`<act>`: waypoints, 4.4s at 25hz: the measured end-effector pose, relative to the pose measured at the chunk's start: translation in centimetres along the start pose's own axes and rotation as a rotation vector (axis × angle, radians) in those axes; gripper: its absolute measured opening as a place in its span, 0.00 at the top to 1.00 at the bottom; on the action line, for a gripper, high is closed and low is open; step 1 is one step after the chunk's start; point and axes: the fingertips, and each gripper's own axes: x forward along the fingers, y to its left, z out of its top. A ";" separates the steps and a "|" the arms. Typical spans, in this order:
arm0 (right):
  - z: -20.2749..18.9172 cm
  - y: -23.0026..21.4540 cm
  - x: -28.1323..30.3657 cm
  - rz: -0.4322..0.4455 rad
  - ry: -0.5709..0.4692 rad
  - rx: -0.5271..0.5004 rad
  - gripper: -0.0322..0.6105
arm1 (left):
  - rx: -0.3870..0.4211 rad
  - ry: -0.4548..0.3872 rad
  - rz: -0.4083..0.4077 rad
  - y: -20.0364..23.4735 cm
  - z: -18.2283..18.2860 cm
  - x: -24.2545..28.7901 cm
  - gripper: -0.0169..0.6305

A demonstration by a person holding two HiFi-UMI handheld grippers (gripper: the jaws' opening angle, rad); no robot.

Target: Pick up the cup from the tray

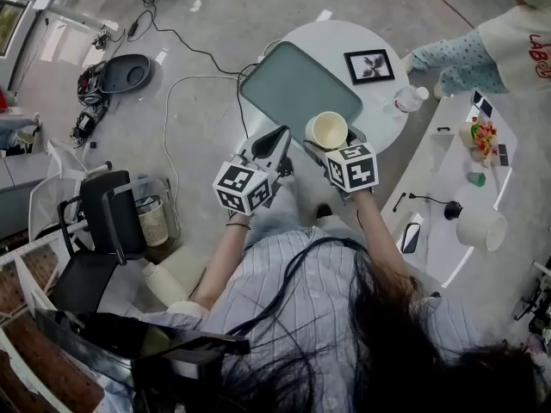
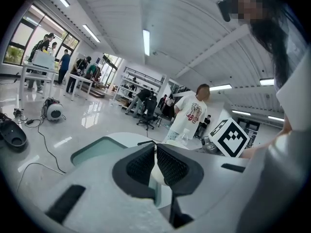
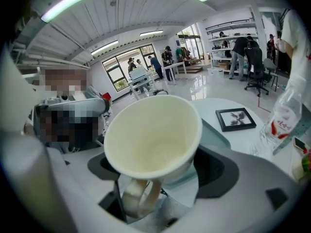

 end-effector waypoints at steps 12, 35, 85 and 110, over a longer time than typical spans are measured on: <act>-4.9 1.3 -7.0 0.067 -0.020 -0.046 0.31 | 0.020 -0.046 0.038 -7.9 -3.1 -1.8 0.95; -11.6 4.1 -14.4 0.149 -0.053 -0.100 0.31 | 0.070 -0.071 0.112 -18.6 -7.9 -7.6 0.95; -22.6 27.8 -19.6 0.036 -0.117 -0.048 0.31 | 0.069 -0.084 -0.010 -18.3 -15.5 -31.6 0.95; -26.8 26.8 -23.6 -0.006 -0.130 -0.027 0.31 | 0.113 -0.080 -0.078 -21.6 -16.2 -30.1 0.95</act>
